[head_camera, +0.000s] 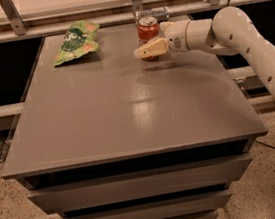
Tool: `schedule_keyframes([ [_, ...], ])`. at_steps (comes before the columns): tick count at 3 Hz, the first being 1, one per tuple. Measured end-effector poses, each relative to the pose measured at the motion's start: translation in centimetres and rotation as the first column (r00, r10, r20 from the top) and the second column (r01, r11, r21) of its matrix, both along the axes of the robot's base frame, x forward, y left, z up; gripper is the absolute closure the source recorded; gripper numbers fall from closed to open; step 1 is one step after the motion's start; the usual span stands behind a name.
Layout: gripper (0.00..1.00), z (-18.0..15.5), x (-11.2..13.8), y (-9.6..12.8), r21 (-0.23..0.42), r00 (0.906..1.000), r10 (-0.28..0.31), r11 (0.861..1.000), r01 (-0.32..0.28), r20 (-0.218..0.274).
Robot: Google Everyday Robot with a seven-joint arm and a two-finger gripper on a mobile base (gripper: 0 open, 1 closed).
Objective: Knock coke can over
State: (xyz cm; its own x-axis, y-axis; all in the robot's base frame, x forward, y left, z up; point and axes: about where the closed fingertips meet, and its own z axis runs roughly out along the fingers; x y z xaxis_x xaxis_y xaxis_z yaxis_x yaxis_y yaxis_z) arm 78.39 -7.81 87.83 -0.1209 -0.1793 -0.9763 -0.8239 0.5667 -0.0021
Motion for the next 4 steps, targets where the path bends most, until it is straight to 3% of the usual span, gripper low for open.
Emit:
schedule_keyframes([
  [1,0.18,0.5,0.0,1.0,0.018,0.9995,0.026,0.999,-0.026,0.018],
  [3,0.65,0.6,-0.1,2.2,0.015,0.9984,0.051,0.999,-0.051,0.026],
  [4,0.88,1.3,-0.3,2.5,-0.064,0.9985,0.05,0.997,-0.049,0.022],
])
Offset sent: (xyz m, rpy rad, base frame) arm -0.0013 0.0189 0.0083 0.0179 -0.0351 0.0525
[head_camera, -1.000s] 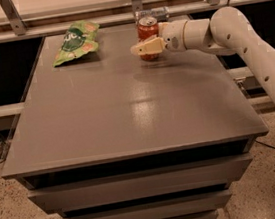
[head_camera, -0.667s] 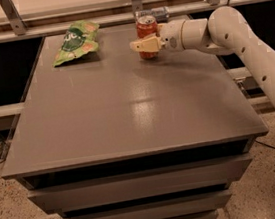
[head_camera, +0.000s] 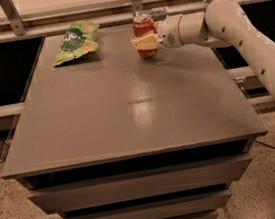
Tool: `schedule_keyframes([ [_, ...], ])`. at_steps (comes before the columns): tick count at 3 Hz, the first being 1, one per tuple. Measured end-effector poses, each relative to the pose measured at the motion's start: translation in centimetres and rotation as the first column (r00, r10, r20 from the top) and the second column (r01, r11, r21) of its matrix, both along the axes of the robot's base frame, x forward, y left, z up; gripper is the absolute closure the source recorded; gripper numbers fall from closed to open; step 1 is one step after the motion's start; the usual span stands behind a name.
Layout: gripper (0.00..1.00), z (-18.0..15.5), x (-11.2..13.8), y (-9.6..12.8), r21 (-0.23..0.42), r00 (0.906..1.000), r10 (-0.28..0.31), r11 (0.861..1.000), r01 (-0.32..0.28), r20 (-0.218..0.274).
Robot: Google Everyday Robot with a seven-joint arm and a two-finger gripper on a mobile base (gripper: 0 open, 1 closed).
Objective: Knock coke can over
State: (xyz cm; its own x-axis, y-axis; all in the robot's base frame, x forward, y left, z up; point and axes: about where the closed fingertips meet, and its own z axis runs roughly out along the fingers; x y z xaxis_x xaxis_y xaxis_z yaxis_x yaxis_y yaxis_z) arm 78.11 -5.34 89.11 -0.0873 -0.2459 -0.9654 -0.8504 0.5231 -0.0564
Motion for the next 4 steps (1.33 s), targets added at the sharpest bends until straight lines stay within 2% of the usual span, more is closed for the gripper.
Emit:
schedule_keyframes([
  [1,1.0,2.0,-0.5,0.1,-0.148,0.9998,0.012,0.989,-0.01,0.013],
  [2,1.0,3.1,-1.3,0.4,-0.338,0.9985,0.053,0.94,-0.045,0.014],
  [3,1.0,3.1,-2.6,0.1,-0.504,0.994,0.11,0.859,-0.092,0.005],
  [4,1.0,3.0,-4.4,-0.1,-0.66,0.9858,0.168,0.741,-0.124,0.004],
])
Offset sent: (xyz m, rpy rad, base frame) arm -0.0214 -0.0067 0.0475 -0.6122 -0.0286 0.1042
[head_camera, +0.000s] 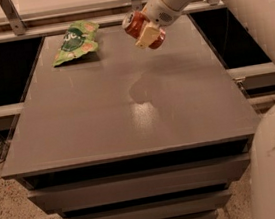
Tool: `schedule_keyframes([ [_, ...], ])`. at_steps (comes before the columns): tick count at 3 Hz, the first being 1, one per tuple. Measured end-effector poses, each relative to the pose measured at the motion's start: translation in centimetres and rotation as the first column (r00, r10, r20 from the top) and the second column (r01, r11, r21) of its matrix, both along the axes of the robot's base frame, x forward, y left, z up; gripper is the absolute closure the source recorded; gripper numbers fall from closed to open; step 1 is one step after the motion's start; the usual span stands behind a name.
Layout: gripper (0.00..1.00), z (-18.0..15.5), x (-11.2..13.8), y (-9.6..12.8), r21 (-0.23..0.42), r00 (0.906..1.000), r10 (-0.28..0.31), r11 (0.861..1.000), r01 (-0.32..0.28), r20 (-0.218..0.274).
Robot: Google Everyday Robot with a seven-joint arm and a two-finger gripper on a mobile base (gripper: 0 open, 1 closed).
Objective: Knock coke can over
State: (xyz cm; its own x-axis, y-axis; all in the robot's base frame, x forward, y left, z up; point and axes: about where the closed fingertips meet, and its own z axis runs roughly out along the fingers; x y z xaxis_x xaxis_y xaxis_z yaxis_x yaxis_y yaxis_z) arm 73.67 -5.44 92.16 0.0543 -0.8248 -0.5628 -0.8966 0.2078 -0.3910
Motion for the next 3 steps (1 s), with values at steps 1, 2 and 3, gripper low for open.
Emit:
schedule_keyframes([
  [1,1.0,-0.2,-2.1,-0.3,-0.154,0.9986,0.042,0.987,-0.036,0.032],
  [2,1.0,-1.6,-4.5,-1.2,-0.295,0.9975,0.066,0.954,-0.055,0.027],
  [3,1.0,-3.1,-6.1,-2.4,-0.379,0.9976,0.07,0.923,-0.066,-0.002],
])
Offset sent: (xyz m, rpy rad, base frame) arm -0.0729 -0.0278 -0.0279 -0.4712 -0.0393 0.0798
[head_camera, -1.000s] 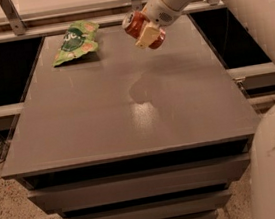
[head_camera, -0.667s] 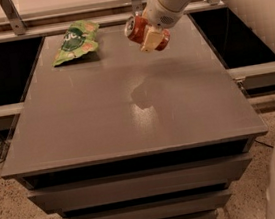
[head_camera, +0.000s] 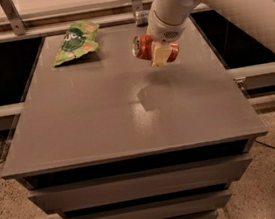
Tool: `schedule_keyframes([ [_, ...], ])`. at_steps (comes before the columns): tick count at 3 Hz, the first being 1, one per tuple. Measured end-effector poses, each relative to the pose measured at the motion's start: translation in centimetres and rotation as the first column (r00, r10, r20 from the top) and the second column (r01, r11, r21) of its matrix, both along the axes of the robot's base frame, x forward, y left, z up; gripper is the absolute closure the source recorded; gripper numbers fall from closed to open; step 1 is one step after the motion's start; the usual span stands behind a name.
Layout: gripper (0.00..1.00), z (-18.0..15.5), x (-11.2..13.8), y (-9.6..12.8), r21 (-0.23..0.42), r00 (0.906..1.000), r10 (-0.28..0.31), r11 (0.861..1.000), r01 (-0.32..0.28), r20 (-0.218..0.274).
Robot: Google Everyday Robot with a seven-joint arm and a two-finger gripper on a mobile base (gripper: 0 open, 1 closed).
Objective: Knock coke can over
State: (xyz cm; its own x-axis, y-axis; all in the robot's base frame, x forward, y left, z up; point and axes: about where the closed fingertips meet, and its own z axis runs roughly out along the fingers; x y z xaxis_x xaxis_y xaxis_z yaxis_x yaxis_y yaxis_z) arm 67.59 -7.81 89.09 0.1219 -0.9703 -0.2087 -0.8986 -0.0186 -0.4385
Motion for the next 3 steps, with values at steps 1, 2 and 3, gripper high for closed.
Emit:
schedule_keyframes([
  [1,0.83,-0.9,-1.1,-0.7,-0.058,0.9998,0.0,0.998,-0.001,-0.021],
  [2,0.59,-1.6,-1.8,-1.1,-0.095,0.9988,0.009,0.995,-0.013,-0.048],
  [3,0.36,-2.3,-2.4,-1.1,-0.131,0.994,0.029,0.99,-0.043,-0.105],
])
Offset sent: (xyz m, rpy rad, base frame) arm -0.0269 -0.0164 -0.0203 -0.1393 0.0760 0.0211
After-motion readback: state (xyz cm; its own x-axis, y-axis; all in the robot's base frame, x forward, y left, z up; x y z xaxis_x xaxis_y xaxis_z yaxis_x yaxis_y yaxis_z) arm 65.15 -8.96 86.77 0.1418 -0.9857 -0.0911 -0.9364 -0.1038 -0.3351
